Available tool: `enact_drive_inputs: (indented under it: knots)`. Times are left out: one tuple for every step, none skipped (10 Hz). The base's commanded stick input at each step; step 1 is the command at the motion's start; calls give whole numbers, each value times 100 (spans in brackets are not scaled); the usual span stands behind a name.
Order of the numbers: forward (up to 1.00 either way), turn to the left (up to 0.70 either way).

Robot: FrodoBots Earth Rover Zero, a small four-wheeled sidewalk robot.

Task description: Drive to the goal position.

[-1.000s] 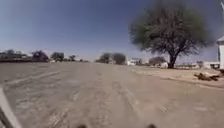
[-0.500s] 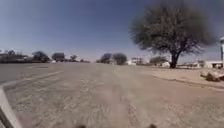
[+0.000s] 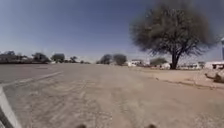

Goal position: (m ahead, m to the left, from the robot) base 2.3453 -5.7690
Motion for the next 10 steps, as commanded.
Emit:
enact_drive_inputs:
  knots:
    - [70, 0]
    - [70, 0]
    - [70, 0]
    - [70, 0]
    - [70, 0]
    - [70, 0]
    - [70, 0]
    - [70, 0]
    - [70, 0]
    - [70, 0]
